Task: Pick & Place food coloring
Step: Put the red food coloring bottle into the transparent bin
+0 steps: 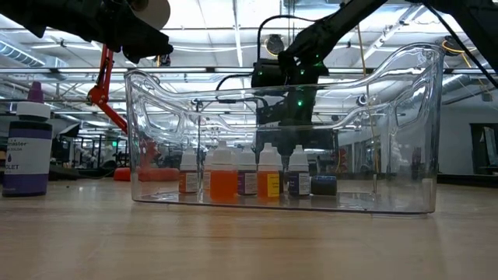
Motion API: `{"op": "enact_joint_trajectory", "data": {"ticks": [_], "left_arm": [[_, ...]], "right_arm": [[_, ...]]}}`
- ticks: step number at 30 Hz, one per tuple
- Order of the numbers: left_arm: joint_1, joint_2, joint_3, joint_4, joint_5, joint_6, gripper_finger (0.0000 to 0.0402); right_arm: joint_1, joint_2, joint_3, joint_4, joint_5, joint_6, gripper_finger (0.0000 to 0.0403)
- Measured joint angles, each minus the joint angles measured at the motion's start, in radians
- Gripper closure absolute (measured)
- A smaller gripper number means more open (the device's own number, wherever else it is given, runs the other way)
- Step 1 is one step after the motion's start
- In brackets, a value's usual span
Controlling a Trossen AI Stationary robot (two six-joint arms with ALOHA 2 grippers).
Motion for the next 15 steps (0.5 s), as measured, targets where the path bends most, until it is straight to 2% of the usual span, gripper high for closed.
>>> {"op": "enact_joint_trajectory", "data": {"ticks": [15], "left_arm": [[0.0,0.0,0.0,0.0,0.0,0.0,0.0215]], "right_arm": [[-0.002,0.016,-0.001,-0.012,-0.023,-0.002,0.0224]]}}
